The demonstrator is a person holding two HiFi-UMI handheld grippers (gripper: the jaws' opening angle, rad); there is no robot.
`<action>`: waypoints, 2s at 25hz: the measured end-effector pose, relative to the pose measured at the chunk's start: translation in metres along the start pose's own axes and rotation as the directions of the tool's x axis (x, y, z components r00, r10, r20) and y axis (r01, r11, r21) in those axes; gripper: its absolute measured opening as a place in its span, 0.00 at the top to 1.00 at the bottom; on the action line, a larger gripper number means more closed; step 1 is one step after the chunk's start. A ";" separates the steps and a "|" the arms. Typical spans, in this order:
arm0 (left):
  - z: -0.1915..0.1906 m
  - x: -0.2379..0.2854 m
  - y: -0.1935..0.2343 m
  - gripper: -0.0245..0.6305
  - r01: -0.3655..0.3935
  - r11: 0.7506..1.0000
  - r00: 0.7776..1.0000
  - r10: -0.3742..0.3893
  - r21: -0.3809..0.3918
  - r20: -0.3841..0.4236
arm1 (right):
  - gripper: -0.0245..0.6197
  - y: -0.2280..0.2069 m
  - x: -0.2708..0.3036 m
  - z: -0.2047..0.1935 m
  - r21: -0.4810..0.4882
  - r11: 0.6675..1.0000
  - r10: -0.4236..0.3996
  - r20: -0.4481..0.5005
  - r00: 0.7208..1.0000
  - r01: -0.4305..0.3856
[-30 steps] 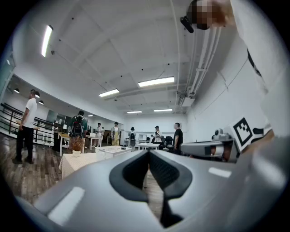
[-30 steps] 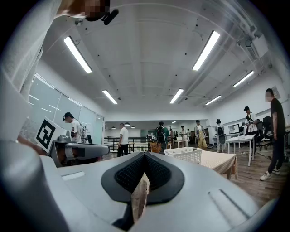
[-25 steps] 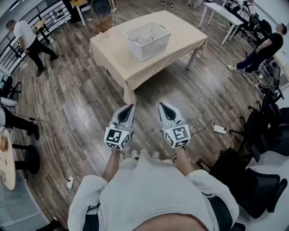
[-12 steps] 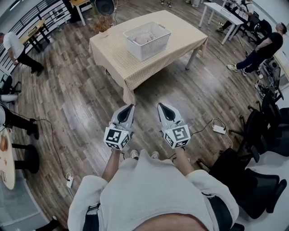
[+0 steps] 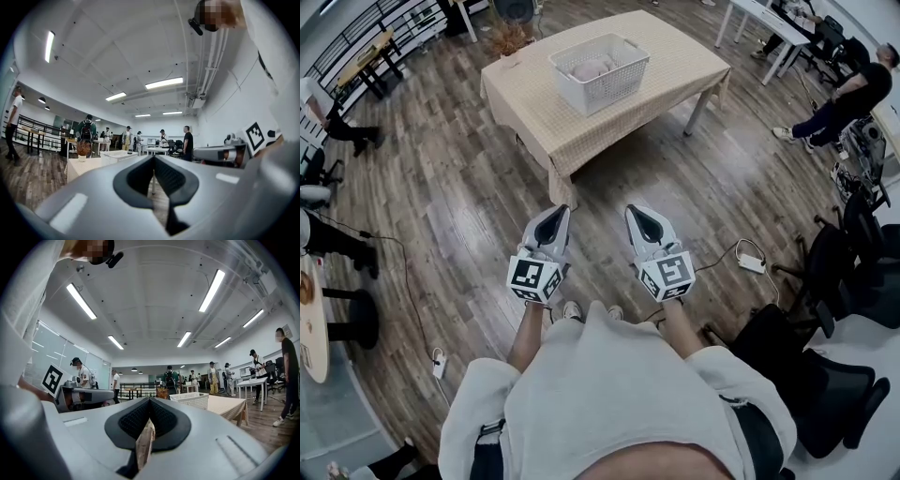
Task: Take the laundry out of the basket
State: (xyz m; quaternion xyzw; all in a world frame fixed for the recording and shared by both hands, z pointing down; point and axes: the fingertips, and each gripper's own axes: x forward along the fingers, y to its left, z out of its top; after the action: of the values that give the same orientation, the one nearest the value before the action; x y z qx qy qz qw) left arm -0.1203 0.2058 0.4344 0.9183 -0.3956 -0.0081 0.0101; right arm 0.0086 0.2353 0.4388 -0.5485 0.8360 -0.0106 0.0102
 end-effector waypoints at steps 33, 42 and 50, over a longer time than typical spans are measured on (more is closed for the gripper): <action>-0.042 0.210 0.085 0.95 0.130 0.990 0.991 -0.130 -0.047 -0.012 | 0.97 -0.140 0.153 -0.041 -0.004 0.995 -0.099 -0.065 0.993 0.099; -0.023 0.313 0.207 0.95 0.156 0.986 0.987 -0.157 -0.067 -0.014 | 0.96 -0.186 0.305 -0.022 -0.016 0.992 -0.126 -0.083 0.989 0.125; -0.016 0.383 0.279 0.95 0.192 0.978 0.981 -0.194 -0.080 -0.013 | 0.96 -0.220 0.391 -0.011 -0.035 0.986 -0.168 -0.080 0.982 0.166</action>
State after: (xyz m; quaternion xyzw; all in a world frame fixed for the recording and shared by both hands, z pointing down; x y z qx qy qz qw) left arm -0.0594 -0.2634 0.4549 0.9513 -0.3038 -0.0150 0.0494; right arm 0.0546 -0.2113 0.4543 -0.6159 0.7868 -0.0225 -0.0332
